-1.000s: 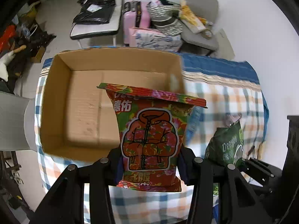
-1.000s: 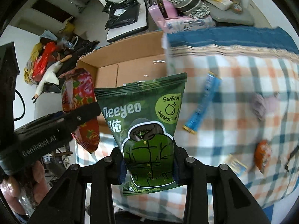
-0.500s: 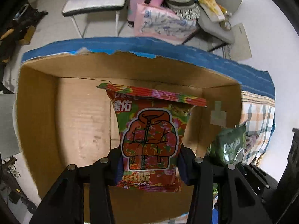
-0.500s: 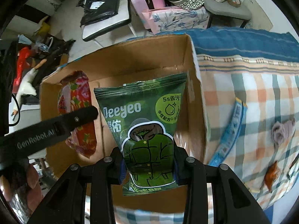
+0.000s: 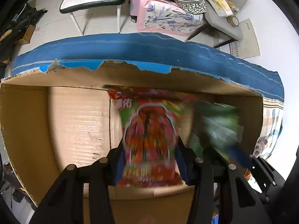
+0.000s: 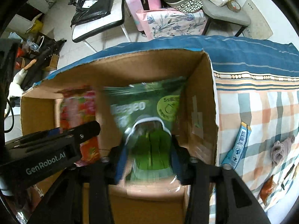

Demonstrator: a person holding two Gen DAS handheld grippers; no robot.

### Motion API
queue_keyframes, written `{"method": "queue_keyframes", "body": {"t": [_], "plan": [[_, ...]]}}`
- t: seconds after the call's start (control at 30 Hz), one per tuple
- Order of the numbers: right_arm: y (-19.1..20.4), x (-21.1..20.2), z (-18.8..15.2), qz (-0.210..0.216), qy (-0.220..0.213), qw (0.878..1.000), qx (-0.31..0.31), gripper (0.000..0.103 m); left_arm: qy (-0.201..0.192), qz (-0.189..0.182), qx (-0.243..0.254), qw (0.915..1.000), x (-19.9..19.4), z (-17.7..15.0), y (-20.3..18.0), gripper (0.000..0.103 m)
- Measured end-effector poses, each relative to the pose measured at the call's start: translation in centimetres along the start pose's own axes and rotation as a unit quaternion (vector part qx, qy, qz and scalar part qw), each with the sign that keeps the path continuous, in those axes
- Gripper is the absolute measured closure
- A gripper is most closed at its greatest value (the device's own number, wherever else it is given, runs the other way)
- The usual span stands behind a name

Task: Organize soft objects
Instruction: 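Carry both bags into the box and open both tools to release them, then grasp the milk carton box with the left tool while the right tool grasps the orange panda bag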

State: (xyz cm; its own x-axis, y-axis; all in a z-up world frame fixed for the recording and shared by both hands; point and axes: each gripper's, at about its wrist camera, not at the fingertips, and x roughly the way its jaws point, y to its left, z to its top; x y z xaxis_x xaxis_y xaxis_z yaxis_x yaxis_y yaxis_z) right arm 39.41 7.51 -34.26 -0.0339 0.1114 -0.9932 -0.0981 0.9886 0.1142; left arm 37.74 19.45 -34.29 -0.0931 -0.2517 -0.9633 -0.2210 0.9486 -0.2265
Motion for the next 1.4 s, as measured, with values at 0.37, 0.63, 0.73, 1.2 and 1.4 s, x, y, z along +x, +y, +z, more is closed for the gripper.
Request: {"method": "queue_keyframes", "body": {"t": [0.37,0.63,0.73,1.2,1.4], "plan": [[0.5,-1.9,-1.3,-0.008,-0.016,1.0,-0.023,0.01,-0.052,0.021,0.008,0.9984,-3.6,-1.9,0.2,0.012],[0.2,-4.2,-5.7,-0.009,-0.033,0.999,-0.03,0.0,-0.113,0.071,0.015,0.991,-6.5,-6.4,0.9,0.003],[0.0,-5.1,-7.7,-0.01,-0.038,0.999,-0.034,0.0,-0.13,0.082,0.011,0.988,-7.3,-8.8,1.5,0.003],[0.8,-12.0,-15.7,-0.005,-0.095,0.993,-0.071,0.0,-0.187,0.115,0.005,0.9755,-12.1,-18.2,2.4,0.003],[0.1,-14.9,-18.0,0.014,-0.115,0.99,-0.08,0.0,-0.214,0.115,-0.005,0.97,-14.5,-21.3,1.2,0.003]]}}
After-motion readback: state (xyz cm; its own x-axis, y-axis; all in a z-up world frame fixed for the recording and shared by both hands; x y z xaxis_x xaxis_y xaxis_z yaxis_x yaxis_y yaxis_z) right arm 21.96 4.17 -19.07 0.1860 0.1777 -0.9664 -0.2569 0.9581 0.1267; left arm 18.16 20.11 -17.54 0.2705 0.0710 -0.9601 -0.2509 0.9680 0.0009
